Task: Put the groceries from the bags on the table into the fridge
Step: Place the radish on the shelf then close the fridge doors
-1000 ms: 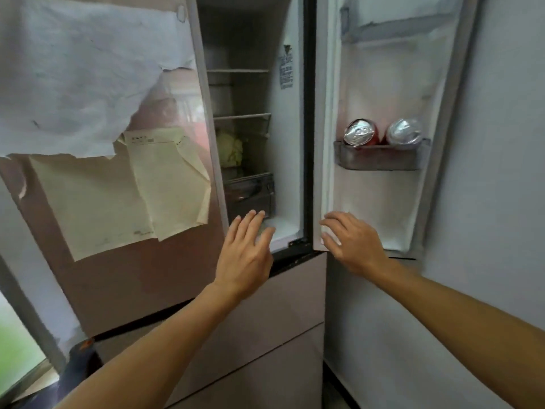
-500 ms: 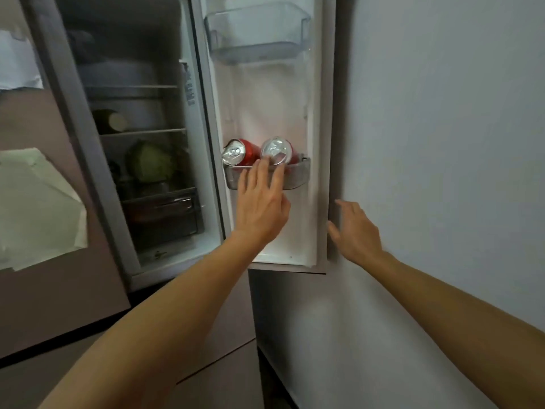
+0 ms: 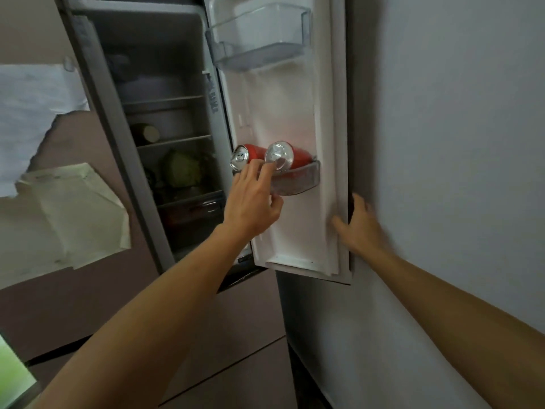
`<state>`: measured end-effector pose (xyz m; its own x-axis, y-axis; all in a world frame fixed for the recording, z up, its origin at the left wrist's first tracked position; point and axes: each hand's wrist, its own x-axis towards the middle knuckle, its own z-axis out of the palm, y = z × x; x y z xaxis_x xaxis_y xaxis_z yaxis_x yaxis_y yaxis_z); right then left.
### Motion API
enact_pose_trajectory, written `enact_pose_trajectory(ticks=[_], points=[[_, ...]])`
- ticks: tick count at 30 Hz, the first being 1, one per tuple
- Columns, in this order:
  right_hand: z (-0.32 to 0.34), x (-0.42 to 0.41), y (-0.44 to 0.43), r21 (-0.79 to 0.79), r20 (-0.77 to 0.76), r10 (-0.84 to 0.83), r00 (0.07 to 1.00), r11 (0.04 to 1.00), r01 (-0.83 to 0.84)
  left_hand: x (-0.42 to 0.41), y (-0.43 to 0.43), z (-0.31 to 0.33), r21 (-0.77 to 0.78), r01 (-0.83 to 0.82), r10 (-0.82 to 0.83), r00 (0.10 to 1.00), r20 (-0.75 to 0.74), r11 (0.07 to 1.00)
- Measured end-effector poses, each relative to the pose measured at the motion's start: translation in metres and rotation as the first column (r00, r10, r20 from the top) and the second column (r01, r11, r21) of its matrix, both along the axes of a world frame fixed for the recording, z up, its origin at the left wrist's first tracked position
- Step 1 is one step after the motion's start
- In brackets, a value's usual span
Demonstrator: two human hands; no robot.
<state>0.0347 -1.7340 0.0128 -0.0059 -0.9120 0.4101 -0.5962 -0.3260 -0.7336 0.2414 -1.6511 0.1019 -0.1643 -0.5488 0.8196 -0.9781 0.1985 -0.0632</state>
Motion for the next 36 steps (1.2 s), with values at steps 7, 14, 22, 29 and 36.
enact_pose_trajectory(ticks=[7,14,22,29,36], points=[[-0.019,0.038,0.073,-0.103,0.014,0.065,0.998,0.993,-0.063,0.08,0.045,0.002,0.062,0.097,-0.074,0.949,-0.305,0.993],[-0.046,0.124,0.133,-0.272,-0.138,0.168,0.976,0.941,-0.2,0.129,0.086,-0.005,0.061,0.061,-0.015,0.819,-0.574,0.996],[-0.041,0.187,0.132,-0.398,-0.362,0.219,0.906,0.843,-0.363,0.16,0.109,-0.028,0.095,0.211,-0.096,0.742,-0.663,0.973],[-0.024,0.257,0.083,-0.43,-0.585,0.152,0.796,0.774,-0.464,0.21,0.092,-0.04,0.137,-0.081,0.126,0.924,-0.36,0.987],[-0.061,0.316,0.014,-0.511,-0.673,0.07,0.736,0.675,-0.532,0.277,0.045,-0.068,0.04,-0.523,0.513,0.846,0.146,0.851]])
